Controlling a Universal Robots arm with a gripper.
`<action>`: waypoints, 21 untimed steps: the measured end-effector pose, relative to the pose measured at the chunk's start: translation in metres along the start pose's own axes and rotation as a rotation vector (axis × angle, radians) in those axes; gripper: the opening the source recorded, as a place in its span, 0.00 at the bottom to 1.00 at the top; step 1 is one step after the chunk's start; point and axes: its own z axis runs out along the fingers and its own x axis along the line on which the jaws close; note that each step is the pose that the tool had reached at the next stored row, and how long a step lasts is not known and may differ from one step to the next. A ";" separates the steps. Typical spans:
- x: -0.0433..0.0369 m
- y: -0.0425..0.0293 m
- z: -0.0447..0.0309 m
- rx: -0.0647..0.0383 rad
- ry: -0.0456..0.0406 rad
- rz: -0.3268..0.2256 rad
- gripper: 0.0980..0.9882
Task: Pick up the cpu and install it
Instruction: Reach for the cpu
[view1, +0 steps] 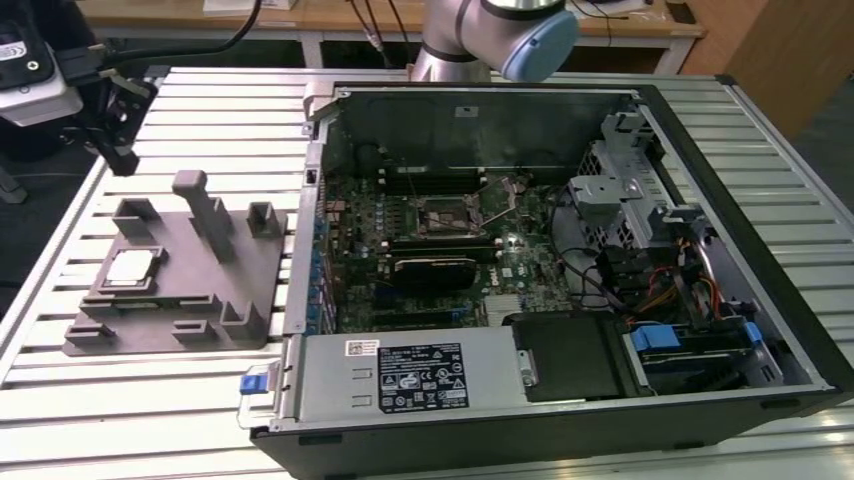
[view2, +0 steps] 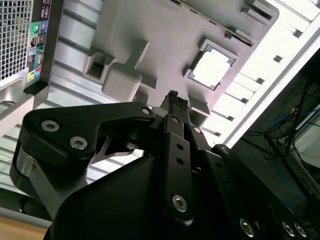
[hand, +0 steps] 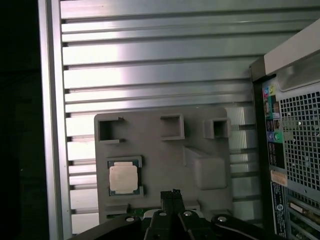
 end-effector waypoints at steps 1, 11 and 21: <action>0.0012 -0.0001 0.0007 0.000 0.0000 0.000 0.01; 0.0125 -0.0014 0.0078 0.000 0.0000 0.001 0.01; 0.0220 -0.0025 0.0145 0.000 -0.0001 0.002 0.01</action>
